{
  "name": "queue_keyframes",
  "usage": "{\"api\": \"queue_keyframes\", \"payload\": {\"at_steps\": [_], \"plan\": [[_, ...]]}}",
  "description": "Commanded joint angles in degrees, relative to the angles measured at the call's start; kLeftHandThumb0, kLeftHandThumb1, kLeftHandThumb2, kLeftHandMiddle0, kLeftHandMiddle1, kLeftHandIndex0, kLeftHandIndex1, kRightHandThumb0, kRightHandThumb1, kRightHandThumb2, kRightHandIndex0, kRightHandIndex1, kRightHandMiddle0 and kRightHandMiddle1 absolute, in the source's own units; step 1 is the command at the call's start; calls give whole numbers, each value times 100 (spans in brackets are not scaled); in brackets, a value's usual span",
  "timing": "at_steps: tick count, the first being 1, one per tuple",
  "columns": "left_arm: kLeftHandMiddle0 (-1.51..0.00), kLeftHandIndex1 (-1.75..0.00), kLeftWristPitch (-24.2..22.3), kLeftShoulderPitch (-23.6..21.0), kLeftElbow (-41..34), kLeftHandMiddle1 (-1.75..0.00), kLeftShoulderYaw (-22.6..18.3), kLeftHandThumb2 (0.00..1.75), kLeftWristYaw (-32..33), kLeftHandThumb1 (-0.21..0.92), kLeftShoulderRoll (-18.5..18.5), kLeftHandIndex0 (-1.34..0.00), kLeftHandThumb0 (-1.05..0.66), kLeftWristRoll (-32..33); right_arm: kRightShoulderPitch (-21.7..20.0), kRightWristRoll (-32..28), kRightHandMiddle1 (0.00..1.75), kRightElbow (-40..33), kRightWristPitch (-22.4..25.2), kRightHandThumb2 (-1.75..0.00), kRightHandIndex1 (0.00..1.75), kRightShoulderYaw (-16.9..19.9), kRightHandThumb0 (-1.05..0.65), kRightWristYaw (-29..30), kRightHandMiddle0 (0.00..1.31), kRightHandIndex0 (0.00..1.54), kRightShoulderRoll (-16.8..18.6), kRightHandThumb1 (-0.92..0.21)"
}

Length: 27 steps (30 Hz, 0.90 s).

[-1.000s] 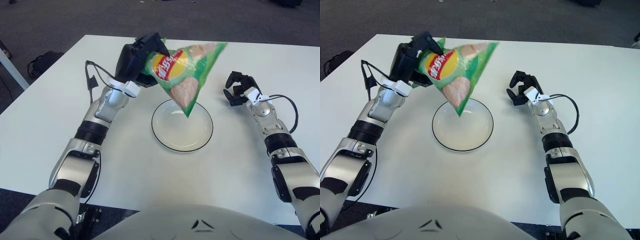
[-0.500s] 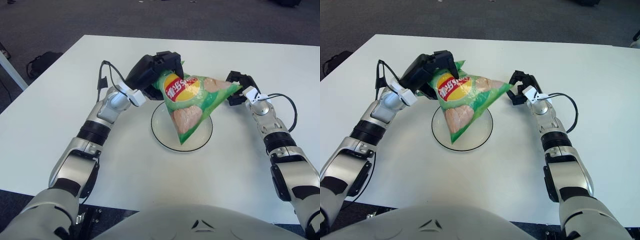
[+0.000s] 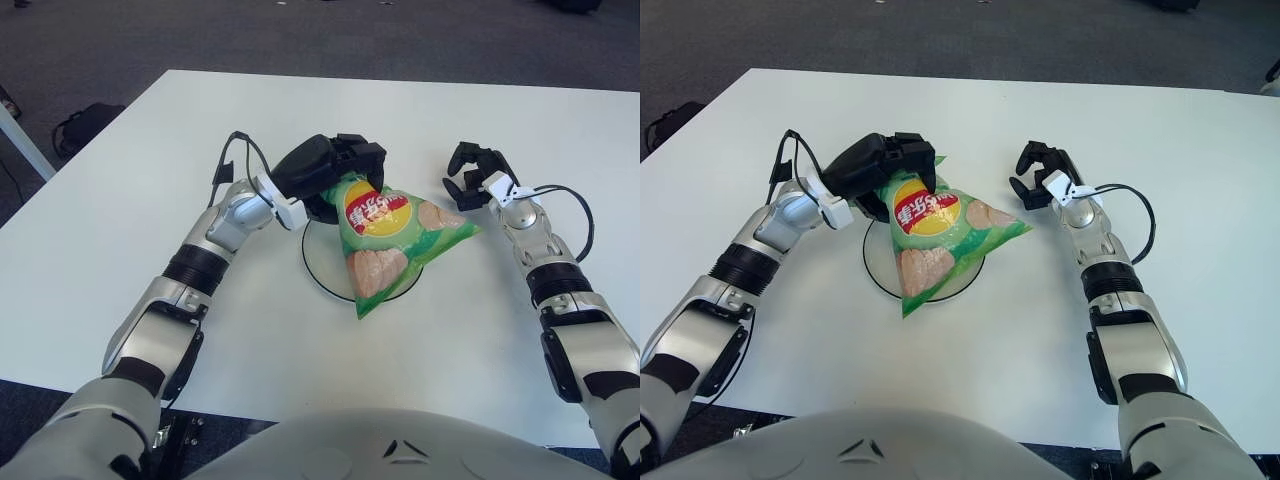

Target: Put the snack into the plate.

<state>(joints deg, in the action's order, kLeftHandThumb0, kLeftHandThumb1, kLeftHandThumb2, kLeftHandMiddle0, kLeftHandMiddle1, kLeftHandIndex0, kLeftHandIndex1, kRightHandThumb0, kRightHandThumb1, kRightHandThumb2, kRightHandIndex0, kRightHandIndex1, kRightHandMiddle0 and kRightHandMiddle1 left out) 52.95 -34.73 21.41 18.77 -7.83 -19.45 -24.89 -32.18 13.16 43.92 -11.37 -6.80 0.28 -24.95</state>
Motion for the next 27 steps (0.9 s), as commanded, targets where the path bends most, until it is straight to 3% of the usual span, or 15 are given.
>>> {"api": "queue_keyframes", "payload": {"at_steps": [1,10,13,18,21,22,23,25,27], "plan": [[-87,-175,-149,49,-55,-166,117,164,-71,1,-162,-61,0,-552,557,201,175,268,457,-132,175,-250,-49,-216,62,112,204,-31],[-87,-172,-358,80,-293,-172,430,167,253,0,-367,-61,0,-1916,545,258,175,253,525,-133,175,-250,-49,-225,62,110,226,-30],[-59,-174,-391,22,-265,-174,596,139,226,26,-478,-50,0,-2192,540,304,175,255,531,-133,175,-271,-49,-208,62,110,224,-31],[-44,-174,-304,-133,-138,-174,821,122,272,41,-642,-41,-1,-2424,544,339,175,257,505,-132,175,-282,-49,-195,62,110,221,-31],[-34,-173,-89,-315,-26,-173,1014,101,247,56,-779,-32,-1,-2541,548,355,175,267,462,-132,175,-296,-49,-182,62,110,210,-31],[-33,-158,-36,-361,12,-169,1065,80,222,69,-809,-21,12,-2539,547,356,175,269,457,-132,175,-299,-49,-182,62,110,207,-31],[-33,-153,20,-412,51,-167,1117,72,138,73,-843,-16,16,-2483,547,355,175,274,454,-132,175,-300,-49,-186,62,110,205,-31],[-26,-129,49,-478,89,-129,1190,92,-72,54,-893,-7,-12,-2303,544,351,175,281,453,-132,175,-300,-49,-196,62,110,204,-31],[-23,-103,-1,-520,93,-105,1250,99,-407,51,-929,-3,-24,-2014,539,338,175,294,456,-132,175,-296,-49,-213,62,110,206,-31]]}}
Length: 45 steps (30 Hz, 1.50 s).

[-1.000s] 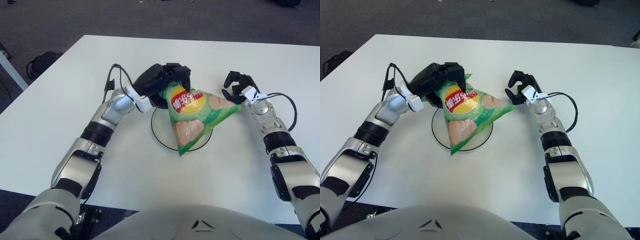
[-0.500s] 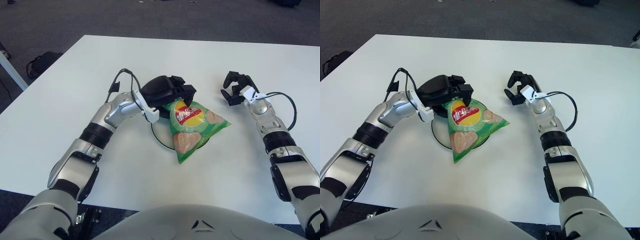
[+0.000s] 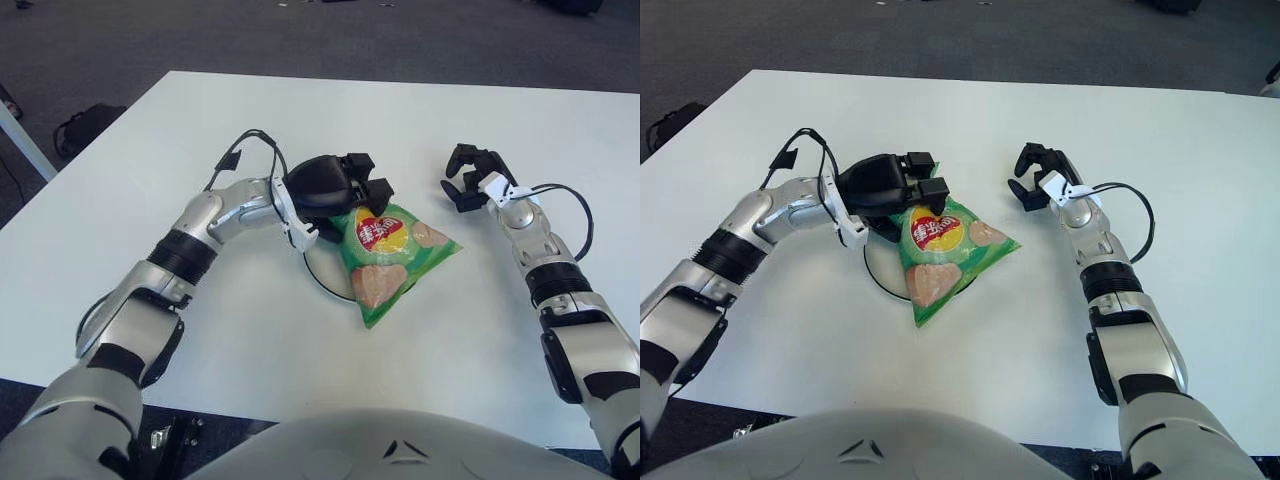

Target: Put the snack into the plate.

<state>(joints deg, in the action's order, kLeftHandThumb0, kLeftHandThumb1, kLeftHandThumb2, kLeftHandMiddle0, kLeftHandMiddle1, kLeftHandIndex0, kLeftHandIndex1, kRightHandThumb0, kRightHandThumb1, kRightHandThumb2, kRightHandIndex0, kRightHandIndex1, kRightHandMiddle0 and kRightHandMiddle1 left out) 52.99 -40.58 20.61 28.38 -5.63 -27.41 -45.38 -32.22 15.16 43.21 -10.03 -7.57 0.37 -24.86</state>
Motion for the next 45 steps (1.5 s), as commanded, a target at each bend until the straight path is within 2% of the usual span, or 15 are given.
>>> {"api": "queue_keyframes", "payload": {"at_steps": [1,2,4,8,10,13,16,21,25,29,33,35,39,42,45], "plan": [[-20,-89,-35,52,169,-94,313,99,-786,52,-145,-2,-31,172,539,131,175,372,324,-132,175,-215,-49,-230,62,110,200,-31],[-18,-84,-81,63,161,-90,324,98,-972,53,-147,-2,-34,398,534,119,175,383,328,-132,175,-209,-49,-240,62,110,203,-31],[-13,-62,-142,85,143,-75,330,91,-1226,61,-147,-1,-44,729,527,108,175,398,331,-132,175,-202,-49,-248,62,108,207,-31],[-8,-46,-187,69,85,-64,346,84,-1658,68,-179,0,-52,1254,519,113,175,413,328,-131,175,-203,-49,-237,61,108,206,-31],[-3,-32,-185,4,40,-42,364,74,-2059,82,-236,0,-62,1818,511,120,175,428,326,-131,175,-204,-49,-221,62,109,207,-31],[-1,-16,-232,-86,-67,-17,324,75,-2582,89,-315,0,-72,2582,498,120,175,448,332,-131,175,-199,-48,-207,61,111,213,-32],[0,-6,-277,-97,-190,-5,251,74,-3007,91,-363,0,-77,3203,486,107,175,465,329,-131,175,-193,-48,-221,61,114,217,-32],[0,-1,-364,-18,-202,-1,195,67,-3451,92,-302,0,-83,3751,473,99,175,493,316,-130,175,-186,-48,-215,61,117,223,-32],[0,0,-561,-2,-185,0,181,54,-4015,92,-292,0,-91,4489,416,104,175,643,234,-130,175,-184,-48,-193,61,119,226,-32],[0,0,-613,-7,112,0,119,46,-4663,92,-179,0,-102,5274,172,120,175,1345,-120,-132,175,-183,-49,-162,62,119,239,-31],[0,0,-506,-121,455,0,0,41,-5160,92,18,0,-104,5738,137,104,175,1481,-343,-132,175,-177,-49,-179,62,118,234,-31],[0,0,-492,-165,635,0,-90,39,-5469,92,166,0,-104,6019,121,102,175,1485,-390,-132,175,-177,-49,-180,62,117,236,-31],[0,0,-470,-194,980,0,-381,39,-5995,92,405,0,-105,6486,482,56,175,639,-249,-132,175,-163,-49,-261,62,117,161,-31],[0,0,-465,-221,1179,0,-573,42,-6273,92,530,0,-105,6648,593,60,175,368,-138,-131,175,-169,-48,-262,61,118,161,-32],[0,0,-817,-121,1241,0,-970,43,-6364,92,709,0,-105,7063,508,89,175,615,-178,-130,175,-168,-48,-206,61,117,181,-32]]}}
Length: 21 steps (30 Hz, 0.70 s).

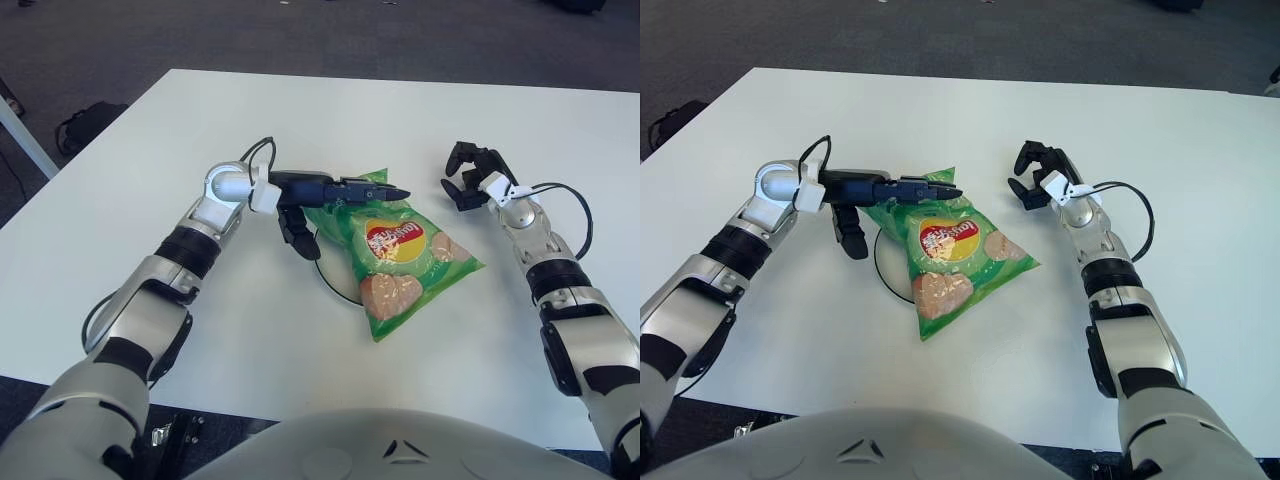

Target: Put the snack into the plate.

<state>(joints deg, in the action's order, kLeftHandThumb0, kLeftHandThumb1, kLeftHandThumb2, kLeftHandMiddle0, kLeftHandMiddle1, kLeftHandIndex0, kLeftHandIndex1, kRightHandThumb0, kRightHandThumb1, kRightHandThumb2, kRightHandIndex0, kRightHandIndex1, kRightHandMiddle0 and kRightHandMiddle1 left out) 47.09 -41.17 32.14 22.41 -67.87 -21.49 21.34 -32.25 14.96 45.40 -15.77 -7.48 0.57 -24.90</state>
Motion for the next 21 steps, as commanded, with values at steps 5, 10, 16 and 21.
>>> {"api": "queue_keyframes", "payload": {"at_steps": [5,10,16,21], "plan": [[0,0,-927,140,-192,0,-866,40,-260,92,162,0,-105,818,485,170,175,408,521,-130,175,-211,-48,-192,61,115,193,-33],[0,0,-1752,349,262,0,-1560,33,-317,92,-8,0,-104,1144,473,190,175,392,663,-130,175,-232,-48,-176,61,112,208,-32],[0,0,-2452,574,301,0,-2141,29,580,91,446,0,-101,1154,455,181,175,400,742,-130,175,-228,-48,-190,61,111,204,-32],[0,0,-3413,674,560,0,-2680,27,766,88,610,0,-99,1539,446,153,175,407,759,-131,175,-224,-48,-217,61,111,199,-32]]}}
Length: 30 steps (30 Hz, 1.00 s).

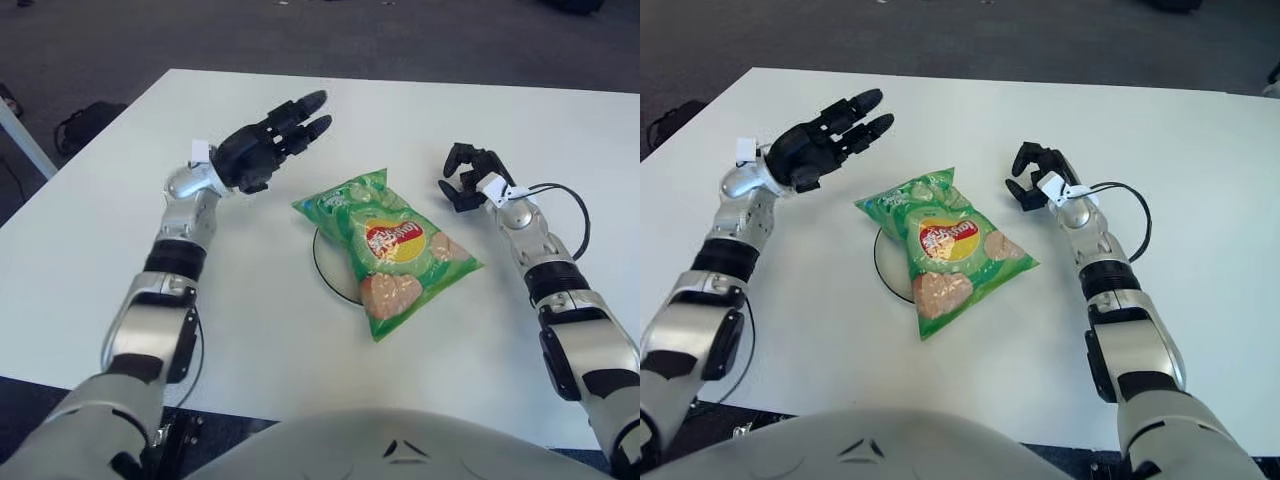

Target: Put the snack into the plate.

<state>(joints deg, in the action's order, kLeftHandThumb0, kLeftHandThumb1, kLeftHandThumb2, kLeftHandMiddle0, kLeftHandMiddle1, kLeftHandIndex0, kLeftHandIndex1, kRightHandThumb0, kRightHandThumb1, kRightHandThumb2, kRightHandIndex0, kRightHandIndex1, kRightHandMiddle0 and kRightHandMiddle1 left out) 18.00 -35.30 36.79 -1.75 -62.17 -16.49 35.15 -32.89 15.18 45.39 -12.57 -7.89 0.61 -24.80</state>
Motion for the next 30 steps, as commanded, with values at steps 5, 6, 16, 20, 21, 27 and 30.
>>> {"api": "queue_keyframes", "payload": {"at_steps": [5,6,16,20,21,27,30], "plan": [[0,0,-986,317,-232,0,-578,36,1043,76,281,0,-89,26,502,82,175,429,444,-130,175,-155,-48,-250,61,111,194,-32],[0,0,-1006,353,-281,0,-626,45,1154,71,307,0,-87,-12,498,81,175,435,446,-130,175,-153,-48,-249,61,111,194,-32],[0,0,-1029,319,514,0,-1178,55,1274,69,288,0,-96,-124,463,154,175,442,478,-132,175,-203,-49,-199,62,111,183,-31],[0,0,-1037,334,616,0,-1329,52,1548,73,368,0,-99,-191,461,132,175,456,452,-132,175,-194,-49,-221,62,111,186,-31],[-1,-1,-963,355,640,0,-1356,50,1629,74,397,0,-99,-238,461,130,175,459,447,-132,175,-193,-49,-223,62,111,186,-31],[-6,-12,-180,480,1131,-4,-1492,44,2184,79,585,0,-99,-669,461,145,175,463,435,-132,175,-204,-49,-219,62,112,176,-31],[-10,-14,360,386,1853,-6,-1531,43,2453,81,584,0,-97,-968,472,152,175,446,437,-132,175,-214,-49,-222,62,111,164,-31]]}}
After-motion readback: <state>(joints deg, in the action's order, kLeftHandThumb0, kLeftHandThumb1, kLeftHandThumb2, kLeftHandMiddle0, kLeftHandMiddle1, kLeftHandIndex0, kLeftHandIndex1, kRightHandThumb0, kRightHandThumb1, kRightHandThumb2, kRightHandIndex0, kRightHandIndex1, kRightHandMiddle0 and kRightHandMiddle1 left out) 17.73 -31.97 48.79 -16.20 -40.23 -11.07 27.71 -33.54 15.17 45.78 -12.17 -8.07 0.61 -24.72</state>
